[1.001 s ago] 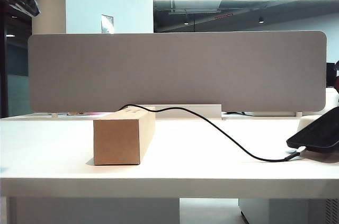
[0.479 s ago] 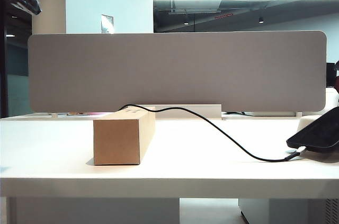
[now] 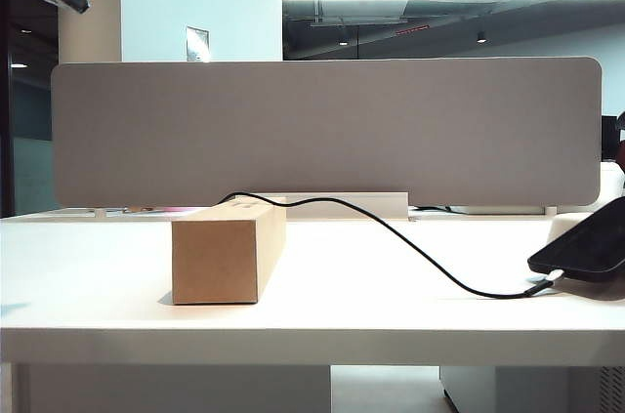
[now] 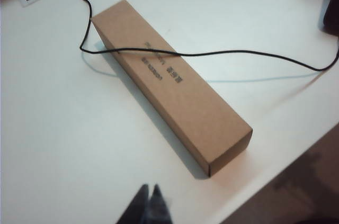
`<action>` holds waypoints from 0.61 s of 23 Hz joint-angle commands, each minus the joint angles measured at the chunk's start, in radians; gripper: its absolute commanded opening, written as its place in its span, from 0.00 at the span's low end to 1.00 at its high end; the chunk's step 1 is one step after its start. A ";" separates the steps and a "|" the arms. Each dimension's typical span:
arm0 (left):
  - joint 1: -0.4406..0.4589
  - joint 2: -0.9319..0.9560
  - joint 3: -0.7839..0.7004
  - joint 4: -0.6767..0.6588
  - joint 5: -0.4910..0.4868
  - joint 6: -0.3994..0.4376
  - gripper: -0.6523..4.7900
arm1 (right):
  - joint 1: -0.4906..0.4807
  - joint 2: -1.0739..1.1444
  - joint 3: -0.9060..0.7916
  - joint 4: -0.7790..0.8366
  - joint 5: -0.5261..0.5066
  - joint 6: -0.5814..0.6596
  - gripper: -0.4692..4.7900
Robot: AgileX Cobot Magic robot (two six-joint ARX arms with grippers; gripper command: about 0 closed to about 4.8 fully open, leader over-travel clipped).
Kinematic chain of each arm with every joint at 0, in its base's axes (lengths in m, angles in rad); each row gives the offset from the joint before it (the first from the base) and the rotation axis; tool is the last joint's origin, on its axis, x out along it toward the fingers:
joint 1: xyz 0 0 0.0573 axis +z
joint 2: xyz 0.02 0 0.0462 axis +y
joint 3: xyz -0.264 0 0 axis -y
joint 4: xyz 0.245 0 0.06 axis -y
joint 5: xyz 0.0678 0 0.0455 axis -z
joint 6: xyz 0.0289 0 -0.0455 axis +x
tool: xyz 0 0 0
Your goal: Pick up the charging cable and the phone, plug the charging cable into the charging port on the phone, and finally place them back on the table.
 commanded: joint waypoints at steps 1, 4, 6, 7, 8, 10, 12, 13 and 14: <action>0.000 -0.002 0.000 0.045 0.003 -0.002 0.11 | -0.051 -0.065 -0.006 0.003 0.003 -0.004 0.09; 0.000 -0.002 0.000 0.057 0.003 0.000 0.11 | -0.082 -0.101 -0.004 0.003 0.003 -0.004 0.09; 0.000 -0.002 0.000 0.060 0.003 0.001 0.11 | -0.096 -0.119 -0.004 0.003 0.003 -0.004 0.09; 0.000 -0.002 -0.001 0.061 0.003 0.001 0.11 | -0.099 -0.128 -0.004 0.003 0.003 -0.004 0.09; 0.000 -0.002 -0.007 0.069 0.004 0.001 0.11 | -0.101 -0.138 -0.004 0.003 0.003 -0.004 0.09; 0.000 -0.003 -0.023 0.080 0.004 0.001 0.11 | -0.101 -0.156 -0.004 0.003 0.003 -0.004 0.09; 0.000 -0.002 -0.045 0.087 0.003 0.001 0.11 | -0.100 -0.173 -0.004 0.003 0.003 -0.004 0.09; 0.000 -0.003 -0.058 0.092 0.003 0.001 0.11 | -0.100 -0.182 -0.004 0.003 0.003 -0.004 0.09; 0.000 -0.003 -0.087 0.104 0.004 0.001 0.11 | -0.100 -0.195 -0.004 0.004 0.003 -0.004 0.09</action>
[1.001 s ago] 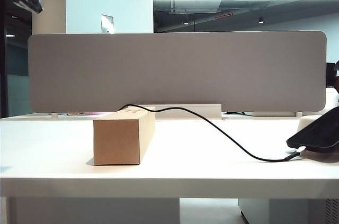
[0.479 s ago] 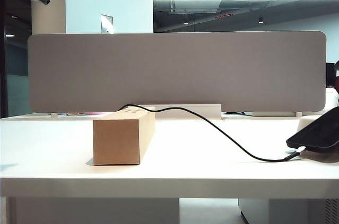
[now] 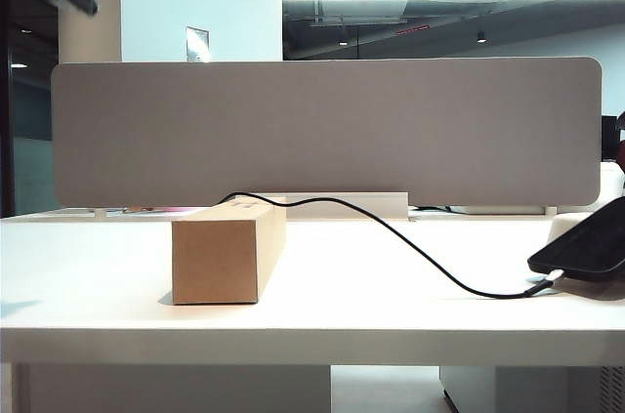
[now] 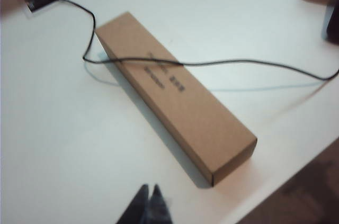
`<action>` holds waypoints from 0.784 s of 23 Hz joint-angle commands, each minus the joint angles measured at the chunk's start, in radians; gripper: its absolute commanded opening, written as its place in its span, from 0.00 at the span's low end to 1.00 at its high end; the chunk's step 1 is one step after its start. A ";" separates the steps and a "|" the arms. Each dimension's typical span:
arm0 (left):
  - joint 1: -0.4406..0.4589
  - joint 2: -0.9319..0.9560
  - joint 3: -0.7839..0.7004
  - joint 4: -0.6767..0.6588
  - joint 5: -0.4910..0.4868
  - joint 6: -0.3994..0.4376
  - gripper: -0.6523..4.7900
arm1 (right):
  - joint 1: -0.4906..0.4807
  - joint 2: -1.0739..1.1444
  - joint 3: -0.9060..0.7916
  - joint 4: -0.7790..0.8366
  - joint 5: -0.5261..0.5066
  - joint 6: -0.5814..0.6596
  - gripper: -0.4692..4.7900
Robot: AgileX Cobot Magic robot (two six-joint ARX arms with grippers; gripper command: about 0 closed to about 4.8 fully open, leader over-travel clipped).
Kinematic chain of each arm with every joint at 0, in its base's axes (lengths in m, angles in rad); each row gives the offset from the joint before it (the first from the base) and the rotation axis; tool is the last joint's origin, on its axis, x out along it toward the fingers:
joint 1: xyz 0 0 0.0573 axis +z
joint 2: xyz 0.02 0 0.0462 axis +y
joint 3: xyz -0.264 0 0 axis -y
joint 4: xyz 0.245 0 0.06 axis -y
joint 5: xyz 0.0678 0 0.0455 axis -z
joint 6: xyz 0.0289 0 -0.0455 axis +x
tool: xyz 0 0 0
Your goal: Pick up the charging cable and the phone, plug the charging cable into the charging port on the phone, and finally place them back on the table.
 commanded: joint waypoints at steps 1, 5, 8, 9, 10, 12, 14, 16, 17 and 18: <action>0.000 -0.002 -0.055 0.029 0.004 0.000 0.11 | 0.000 -0.020 -0.004 0.010 0.003 -0.003 0.09; 0.000 -0.002 -0.092 0.056 0.004 -0.003 0.11 | 0.000 -0.020 -0.004 0.006 0.002 -0.003 0.09; 0.000 -0.007 -0.092 0.070 0.004 -0.008 0.11 | -0.001 -0.020 -0.004 0.006 0.003 -0.003 0.09; 0.000 -0.009 -0.092 0.070 0.005 -0.008 0.11 | -0.001 -0.020 -0.004 0.006 0.003 -0.004 0.09; 0.000 -0.012 -0.092 0.070 0.005 -0.008 0.11 | -0.001 -0.020 -0.004 0.006 0.003 -0.004 0.09; 0.000 -0.023 -0.092 0.067 0.005 -0.012 0.11 | -0.001 -0.020 -0.004 0.006 0.003 -0.003 0.09; 0.000 -0.040 -0.092 0.063 0.005 -0.031 0.11 | -0.001 -0.020 -0.004 0.006 0.003 -0.004 0.09; 0.000 -0.069 -0.092 0.061 0.005 -0.053 0.11 | -0.001 -0.020 -0.004 0.006 0.003 -0.003 0.09; 0.000 -0.085 -0.092 0.063 0.004 -0.052 0.11 | -0.001 -0.020 -0.004 0.006 0.003 -0.004 0.09; 0.000 -0.100 -0.092 0.071 0.004 -0.051 0.11 | -0.001 -0.020 -0.004 0.006 0.003 -0.003 0.09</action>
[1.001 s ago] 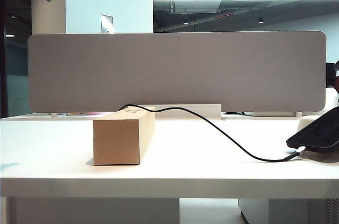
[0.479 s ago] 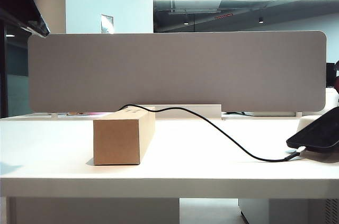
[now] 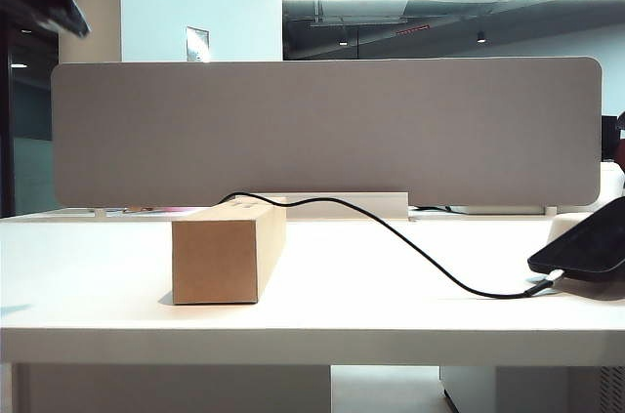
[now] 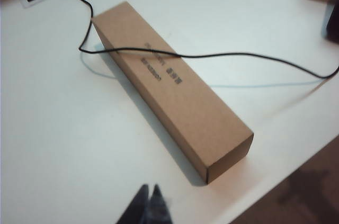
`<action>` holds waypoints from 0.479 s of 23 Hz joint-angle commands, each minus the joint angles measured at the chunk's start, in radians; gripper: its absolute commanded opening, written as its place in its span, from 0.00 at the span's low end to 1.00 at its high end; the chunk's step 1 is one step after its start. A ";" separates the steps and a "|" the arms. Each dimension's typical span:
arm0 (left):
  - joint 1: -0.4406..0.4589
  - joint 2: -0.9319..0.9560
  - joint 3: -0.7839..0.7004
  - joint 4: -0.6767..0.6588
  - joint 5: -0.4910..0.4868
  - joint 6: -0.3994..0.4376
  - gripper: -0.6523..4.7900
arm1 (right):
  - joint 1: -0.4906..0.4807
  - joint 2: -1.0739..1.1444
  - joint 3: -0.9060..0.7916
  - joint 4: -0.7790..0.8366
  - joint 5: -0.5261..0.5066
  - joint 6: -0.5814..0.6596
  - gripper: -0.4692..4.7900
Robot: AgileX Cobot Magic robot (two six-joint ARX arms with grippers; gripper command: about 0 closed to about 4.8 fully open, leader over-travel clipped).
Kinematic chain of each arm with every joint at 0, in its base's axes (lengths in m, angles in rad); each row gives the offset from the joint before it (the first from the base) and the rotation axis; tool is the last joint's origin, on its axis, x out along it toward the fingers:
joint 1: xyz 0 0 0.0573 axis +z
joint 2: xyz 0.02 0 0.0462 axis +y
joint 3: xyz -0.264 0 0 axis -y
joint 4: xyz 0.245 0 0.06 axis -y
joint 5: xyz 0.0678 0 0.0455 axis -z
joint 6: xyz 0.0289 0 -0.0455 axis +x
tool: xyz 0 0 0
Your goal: Pick up the charging cable and the phone, plug the charging cable into the charging port on the phone, and finally place them back on the table.
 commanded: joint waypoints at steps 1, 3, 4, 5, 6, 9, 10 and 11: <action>0.000 -0.056 -0.002 0.040 -0.002 -0.014 0.11 | -0.001 -0.002 -0.004 0.007 0.003 -0.003 0.09; 0.000 -0.094 -0.014 0.087 -0.029 -0.014 0.11 | -0.001 -0.002 -0.004 0.006 0.005 -0.014 0.09; 0.000 -0.117 -0.024 0.107 -0.042 -0.016 0.11 | -0.002 -0.002 -0.004 0.006 0.005 -0.020 0.09; 0.000 -0.149 -0.039 0.129 -0.058 -0.027 0.11 | -0.002 -0.002 -0.004 0.006 0.005 -0.020 0.09; 0.000 -0.176 -0.052 0.142 -0.068 -0.036 0.11 | -0.002 -0.002 -0.004 0.005 0.003 -0.020 0.09; 0.000 -0.276 -0.108 0.167 -0.082 -0.062 0.11 | -0.001 -0.002 -0.005 0.001 -0.044 -0.027 0.09; 0.000 -0.300 -0.124 0.167 -0.103 -0.067 0.11 | -0.001 -0.002 -0.005 0.000 -0.058 -0.033 0.09; 0.000 -0.321 -0.138 0.166 -0.118 -0.072 0.11 | -0.001 -0.002 -0.005 0.000 -0.072 -0.049 0.09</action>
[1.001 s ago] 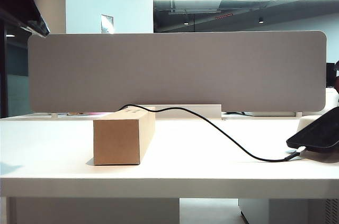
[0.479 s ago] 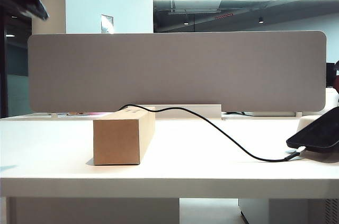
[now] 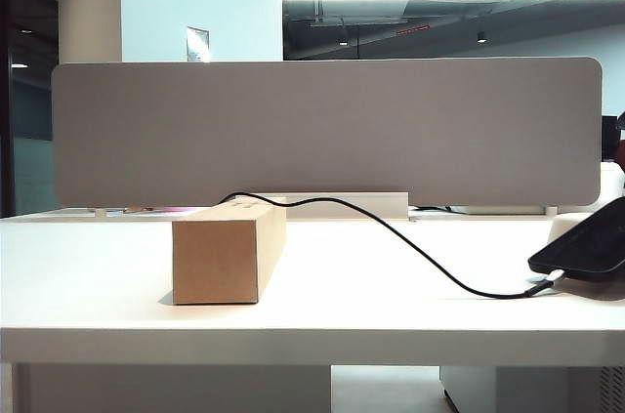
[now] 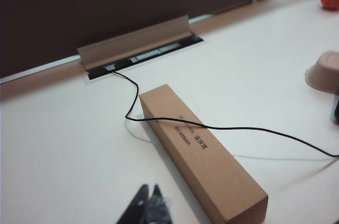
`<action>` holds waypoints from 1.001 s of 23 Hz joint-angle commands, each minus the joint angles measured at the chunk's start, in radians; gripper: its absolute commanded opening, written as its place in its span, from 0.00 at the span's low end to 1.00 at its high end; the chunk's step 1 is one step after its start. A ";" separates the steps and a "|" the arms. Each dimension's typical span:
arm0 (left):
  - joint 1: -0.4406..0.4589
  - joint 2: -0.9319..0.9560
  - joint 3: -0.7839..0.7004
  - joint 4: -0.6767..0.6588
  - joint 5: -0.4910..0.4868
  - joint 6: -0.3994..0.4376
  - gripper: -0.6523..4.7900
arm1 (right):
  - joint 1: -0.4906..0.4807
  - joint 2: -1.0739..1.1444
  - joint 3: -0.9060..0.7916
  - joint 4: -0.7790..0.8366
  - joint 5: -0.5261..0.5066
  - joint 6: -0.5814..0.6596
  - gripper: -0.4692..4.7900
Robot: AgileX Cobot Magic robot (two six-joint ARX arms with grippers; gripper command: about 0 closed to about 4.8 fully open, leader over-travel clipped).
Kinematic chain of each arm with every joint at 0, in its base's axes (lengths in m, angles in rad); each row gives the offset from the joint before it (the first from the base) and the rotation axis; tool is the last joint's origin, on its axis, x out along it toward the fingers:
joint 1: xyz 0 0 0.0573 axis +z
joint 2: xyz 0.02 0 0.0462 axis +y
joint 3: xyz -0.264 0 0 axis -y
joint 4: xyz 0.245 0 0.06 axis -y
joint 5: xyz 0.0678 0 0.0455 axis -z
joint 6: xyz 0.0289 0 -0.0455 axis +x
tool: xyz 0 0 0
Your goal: Pick up the charging cable and the phone, plug the charging cable into the charging port on the phone, and finally place them back on the table.
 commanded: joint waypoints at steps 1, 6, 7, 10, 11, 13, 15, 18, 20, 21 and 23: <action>0.000 -0.066 -0.050 0.016 -0.056 -0.029 0.11 | -0.001 -0.002 -0.005 0.006 -0.061 -0.048 0.09; 0.000 -0.242 -0.182 0.027 -0.080 -0.102 0.11 | -0.001 -0.002 -0.005 -0.015 -0.126 -0.113 0.09; 0.000 -0.269 -0.203 0.031 -0.080 -0.103 0.11 | -0.001 -0.002 -0.005 -0.018 -0.126 -0.113 0.09; 0.000 -0.335 -0.252 0.060 -0.082 -0.147 0.11 | -0.001 -0.002 -0.005 -0.028 -0.126 -0.113 0.09; 0.000 -0.355 -0.263 0.081 -0.084 -0.162 0.11 | -0.001 -0.002 -0.005 -0.037 -0.125 -0.113 0.09; 0.000 -0.390 -0.281 0.114 -0.084 -0.174 0.11 | -0.001 -0.002 -0.005 -0.048 -0.124 -0.113 0.09; 0.000 -0.409 -0.294 0.117 -0.113 -0.172 0.11 | -0.001 -0.002 -0.005 -0.048 -0.124 -0.113 0.09; 0.000 -0.407 -0.333 0.136 -0.131 -0.192 0.11 | -0.001 -0.002 -0.005 -0.048 -0.124 -0.113 0.09; 0.000 -0.407 -0.365 0.153 -0.131 -0.220 0.11 | -0.001 -0.002 -0.005 -0.048 -0.124 -0.113 0.09; 0.000 -0.407 -0.377 0.153 -0.135 -0.232 0.11 | -0.001 -0.002 -0.005 -0.048 -0.124 -0.113 0.09; 0.000 -0.407 -0.392 0.154 -0.169 -0.232 0.11 | -0.001 -0.002 -0.005 -0.048 -0.124 -0.113 0.09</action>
